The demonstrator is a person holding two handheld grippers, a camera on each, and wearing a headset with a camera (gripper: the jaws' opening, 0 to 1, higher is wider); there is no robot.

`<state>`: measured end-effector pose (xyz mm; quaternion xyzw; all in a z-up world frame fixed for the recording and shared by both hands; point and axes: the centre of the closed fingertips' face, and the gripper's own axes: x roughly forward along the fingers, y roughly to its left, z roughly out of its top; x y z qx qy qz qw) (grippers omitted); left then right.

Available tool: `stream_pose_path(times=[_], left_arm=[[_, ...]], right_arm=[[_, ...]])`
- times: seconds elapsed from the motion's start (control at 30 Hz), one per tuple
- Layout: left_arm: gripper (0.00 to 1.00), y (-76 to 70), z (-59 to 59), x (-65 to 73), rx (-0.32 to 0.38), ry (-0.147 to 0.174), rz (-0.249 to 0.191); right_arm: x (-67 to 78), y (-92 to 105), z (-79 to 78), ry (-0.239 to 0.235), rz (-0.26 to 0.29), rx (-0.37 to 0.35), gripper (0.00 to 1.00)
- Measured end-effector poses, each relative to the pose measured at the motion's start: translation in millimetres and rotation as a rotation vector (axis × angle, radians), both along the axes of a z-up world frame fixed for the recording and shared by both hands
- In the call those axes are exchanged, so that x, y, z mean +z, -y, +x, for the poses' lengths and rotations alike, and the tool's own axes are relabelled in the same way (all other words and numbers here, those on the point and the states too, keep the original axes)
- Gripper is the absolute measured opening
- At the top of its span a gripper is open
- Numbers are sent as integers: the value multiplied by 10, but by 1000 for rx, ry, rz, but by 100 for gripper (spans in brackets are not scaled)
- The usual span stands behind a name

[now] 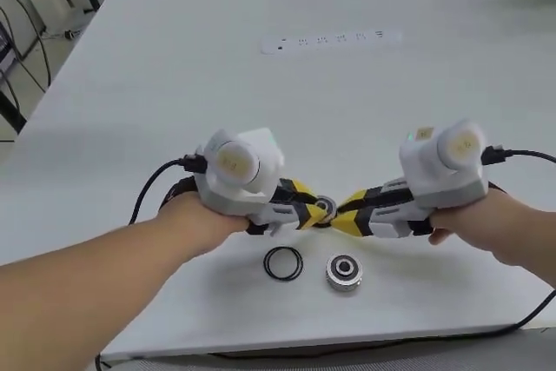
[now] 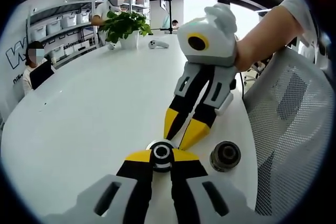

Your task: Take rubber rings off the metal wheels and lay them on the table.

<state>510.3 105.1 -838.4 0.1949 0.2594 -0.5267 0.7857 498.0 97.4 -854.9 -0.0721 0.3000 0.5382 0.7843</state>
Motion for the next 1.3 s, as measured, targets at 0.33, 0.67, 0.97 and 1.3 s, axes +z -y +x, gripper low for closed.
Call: stream_pose_path(times=[0.33, 0.67, 0.97, 1.3], left_arm=[[7, 5, 0, -4, 21, -2, 1], [7, 19, -12, -10, 36, -1, -1], [7, 20, -9, -13, 44, -1, -2], [7, 20, -6, -14, 50, -3, -1]], right_arm=[[19, 11, -17, -35, 12, -29, 0], [50, 73, -3, -100, 57, -91, 0], [126, 77, 42, -147, 130, -159, 0], [151, 50, 35, -181, 158, -196, 0]])
